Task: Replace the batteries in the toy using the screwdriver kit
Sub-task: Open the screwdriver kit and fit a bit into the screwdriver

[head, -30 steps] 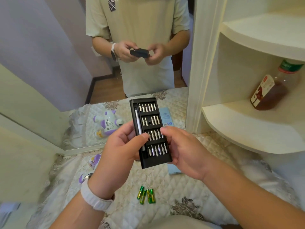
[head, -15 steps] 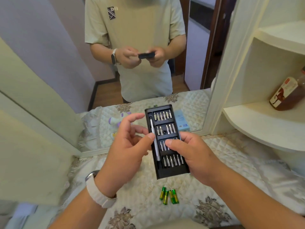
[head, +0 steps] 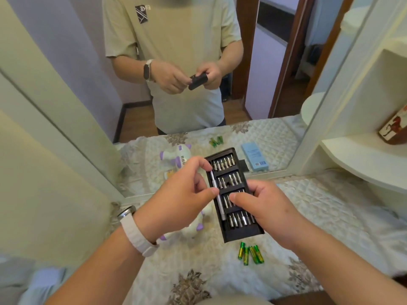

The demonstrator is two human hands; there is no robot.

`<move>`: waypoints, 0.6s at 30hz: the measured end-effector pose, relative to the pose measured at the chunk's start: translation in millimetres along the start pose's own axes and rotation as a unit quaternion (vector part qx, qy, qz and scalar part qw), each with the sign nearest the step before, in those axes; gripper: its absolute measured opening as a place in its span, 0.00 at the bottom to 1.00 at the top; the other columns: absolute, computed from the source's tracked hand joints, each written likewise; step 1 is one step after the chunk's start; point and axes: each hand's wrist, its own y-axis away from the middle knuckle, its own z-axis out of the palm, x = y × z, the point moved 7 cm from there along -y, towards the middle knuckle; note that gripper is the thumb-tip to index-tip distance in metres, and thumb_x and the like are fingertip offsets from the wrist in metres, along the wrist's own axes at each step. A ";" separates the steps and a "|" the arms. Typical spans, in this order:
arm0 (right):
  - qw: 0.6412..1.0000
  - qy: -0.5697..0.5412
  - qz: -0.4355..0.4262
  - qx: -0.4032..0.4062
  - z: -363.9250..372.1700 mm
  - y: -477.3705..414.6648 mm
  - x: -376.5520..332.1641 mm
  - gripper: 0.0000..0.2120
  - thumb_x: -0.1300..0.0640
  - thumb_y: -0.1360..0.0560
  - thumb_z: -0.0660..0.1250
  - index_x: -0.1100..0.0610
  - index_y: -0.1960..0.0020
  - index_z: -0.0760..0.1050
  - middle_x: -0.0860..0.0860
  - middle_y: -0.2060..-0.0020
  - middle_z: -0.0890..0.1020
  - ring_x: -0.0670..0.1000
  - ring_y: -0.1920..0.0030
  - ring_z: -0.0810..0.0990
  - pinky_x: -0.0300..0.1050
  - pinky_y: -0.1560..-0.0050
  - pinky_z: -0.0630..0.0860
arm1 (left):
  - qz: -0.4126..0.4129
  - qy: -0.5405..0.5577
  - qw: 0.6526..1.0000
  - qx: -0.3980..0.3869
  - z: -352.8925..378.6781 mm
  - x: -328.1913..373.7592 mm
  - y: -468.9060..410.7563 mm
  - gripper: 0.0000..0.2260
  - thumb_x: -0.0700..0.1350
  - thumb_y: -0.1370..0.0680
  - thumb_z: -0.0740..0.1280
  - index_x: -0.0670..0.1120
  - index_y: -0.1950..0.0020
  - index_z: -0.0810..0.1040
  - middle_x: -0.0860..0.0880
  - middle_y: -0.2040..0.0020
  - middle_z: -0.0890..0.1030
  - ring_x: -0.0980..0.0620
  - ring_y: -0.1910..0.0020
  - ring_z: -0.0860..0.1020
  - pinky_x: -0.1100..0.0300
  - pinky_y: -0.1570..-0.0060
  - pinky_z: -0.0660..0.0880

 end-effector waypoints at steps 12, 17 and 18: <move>0.999 0.022 0.019 0.028 40.0 -4.3 17.1 0.09 0.61 0.24 0.67 0.51 0.57 0.84 0.56 0.61 0.86 0.59 0.58 0.85 0.58 0.53 0.82 | 0.011 -0.047 0.999 -0.012 -11.5 -44.5 16.1 0.11 0.49 0.22 0.69 0.58 0.45 0.69 0.57 0.68 0.77 0.52 0.67 0.78 0.48 0.57 0.78; 0.998 0.033 0.028 0.036 36.0 -5.6 18.5 0.11 0.60 0.24 0.67 0.48 0.61 0.83 0.52 0.65 0.85 0.53 0.62 0.85 0.54 0.55 0.81 | 0.003 -0.028 0.999 -0.032 -3.7 -43.9 16.5 0.11 0.49 0.21 0.67 0.57 0.42 0.69 0.54 0.69 0.77 0.59 0.71 0.77 0.65 0.71 0.72; 0.998 0.035 0.029 0.038 35.0 -6.2 19.1 0.12 0.60 0.24 0.67 0.48 0.61 0.83 0.51 0.65 0.85 0.52 0.63 0.85 0.54 0.55 0.81 | 0.003 -0.027 0.999 -0.033 -1.9 -42.6 14.1 0.11 0.49 0.21 0.67 0.56 0.42 0.69 0.53 0.70 0.76 0.60 0.73 0.77 0.67 0.73 0.70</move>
